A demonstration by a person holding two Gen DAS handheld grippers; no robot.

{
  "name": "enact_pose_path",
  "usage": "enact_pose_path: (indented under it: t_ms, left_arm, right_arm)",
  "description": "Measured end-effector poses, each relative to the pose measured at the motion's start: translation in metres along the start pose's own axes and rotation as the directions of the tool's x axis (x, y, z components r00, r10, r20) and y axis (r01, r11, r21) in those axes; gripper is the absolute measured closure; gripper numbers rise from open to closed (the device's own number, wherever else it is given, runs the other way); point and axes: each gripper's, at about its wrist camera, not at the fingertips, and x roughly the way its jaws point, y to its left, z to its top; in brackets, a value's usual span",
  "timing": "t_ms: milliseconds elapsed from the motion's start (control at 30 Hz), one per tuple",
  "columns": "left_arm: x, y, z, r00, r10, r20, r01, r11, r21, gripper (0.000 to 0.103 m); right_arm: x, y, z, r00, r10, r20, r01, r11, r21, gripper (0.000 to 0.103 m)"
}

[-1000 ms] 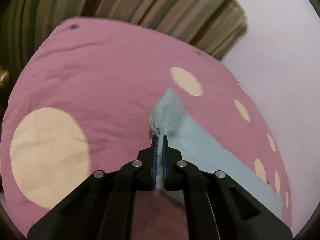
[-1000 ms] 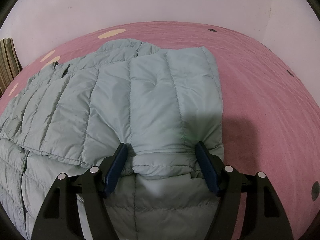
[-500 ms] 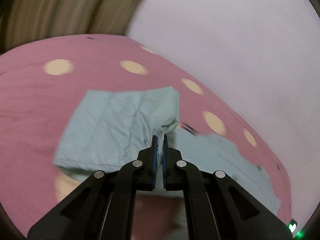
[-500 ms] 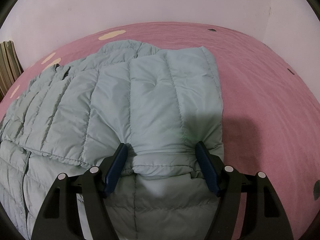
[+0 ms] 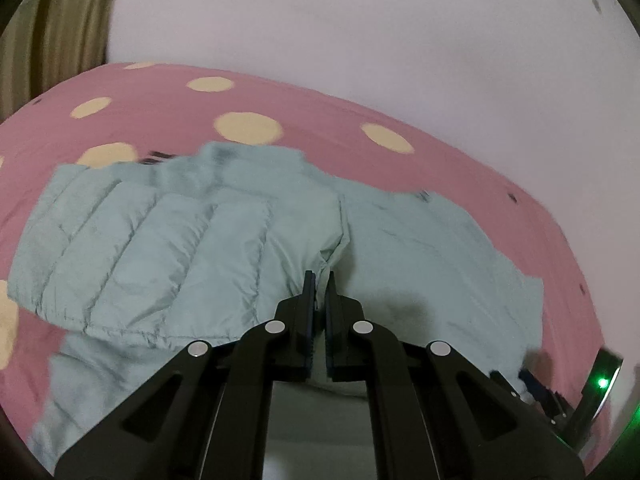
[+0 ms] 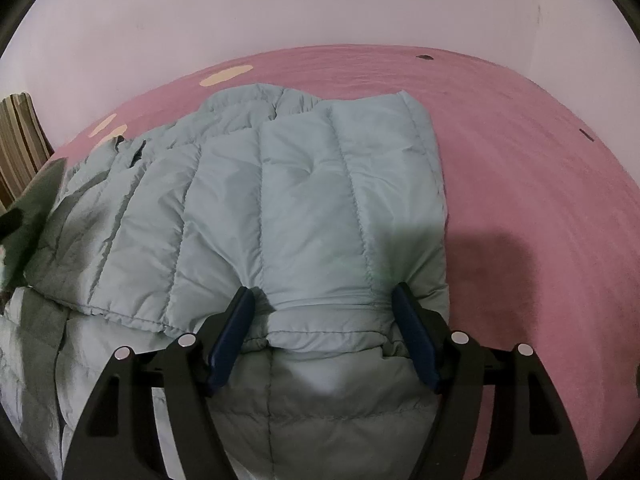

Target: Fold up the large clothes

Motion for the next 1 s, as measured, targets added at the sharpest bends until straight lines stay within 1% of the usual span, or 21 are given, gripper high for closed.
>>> enact_pose_path:
  t_ms: [100, 200, 367, 633, 667, 700, 733, 767, 800, 867, 933, 1000]
  left_arm:
    - [0.009, -0.023, -0.011, 1.000, -0.007, -0.018, 0.008, 0.999, 0.050, 0.099]
    - [0.019, -0.041, -0.020, 0.999, -0.014, -0.047, 0.018, 0.997, 0.073, 0.099]
    - [0.028, -0.066, -0.034, 0.997, -0.013, -0.074, 0.021, 0.993, 0.115, 0.099]
    - [0.035, -0.076, -0.045, 0.994, 0.008, -0.107, 0.009, 0.988, 0.155, 0.099]
    - [0.033, -0.076, -0.045, 0.994, 0.010, -0.109, 0.008, 0.987, 0.158, 0.094]
    - [0.030, -0.076, -0.045, 0.994, 0.007, -0.112, 0.010, 0.987, 0.157, 0.081]
    - [0.028, -0.075, -0.043, 0.993, 0.002, -0.115, 0.016, 0.988, 0.155, 0.071]
    - [0.020, -0.072, -0.043, 0.994, -0.003, -0.110, 0.020, 0.989, 0.149, 0.051]
    - [0.014, -0.070, -0.042, 0.995, -0.006, -0.101, 0.020, 0.989, 0.145, 0.042]
    - [-0.003, -0.062, -0.040, 0.997, -0.007, -0.079, 0.019, 0.989, 0.148, 0.041]
    - [-0.020, -0.049, -0.037, 0.998, 0.004, -0.070, 0.007, 0.987, 0.162, 0.036]
    - [-0.036, -0.031, -0.035, 0.999, 0.027, -0.045, -0.019, 0.987, 0.161, 0.034]
  right_arm:
    - [0.002, 0.002, 0.001, 1.000, 0.011, 0.003, -0.011, 1.000, 0.008, 0.031]
    - [0.004, 0.004, 0.002, 1.000, 0.016, 0.004, -0.016, 1.000, 0.012, 0.031]
    - [0.010, 0.008, 0.005, 1.000, 0.025, 0.007, -0.025, 1.000, 0.019, 0.030]
    - [0.011, 0.008, 0.005, 1.000, 0.024, 0.008, -0.024, 1.000, 0.020, 0.030]
    - [0.012, 0.008, 0.006, 1.000, 0.023, 0.008, -0.023, 1.000, 0.019, 0.030]
    - [0.012, 0.007, 0.005, 1.000, 0.022, 0.007, -0.022, 1.000, 0.018, 0.030]
    - [0.012, 0.007, 0.005, 1.000, 0.019, 0.006, -0.020, 1.000, 0.016, 0.030]
    - [0.012, 0.007, 0.006, 1.000, 0.017, 0.006, -0.017, 1.000, 0.015, 0.030]
    - [0.011, 0.007, 0.005, 1.000, 0.015, 0.006, -0.015, 1.000, 0.014, 0.030]
    - [0.009, 0.010, 0.007, 1.000, 0.002, 0.008, -0.003, 1.000, 0.006, 0.030]
    - [0.006, 0.007, 0.008, 1.000, 0.002, 0.014, -0.002, 1.000, 0.008, 0.030]
    - [-0.004, 0.008, 0.009, 1.000, -0.009, 0.012, 0.009, 1.000, 0.008, 0.030]
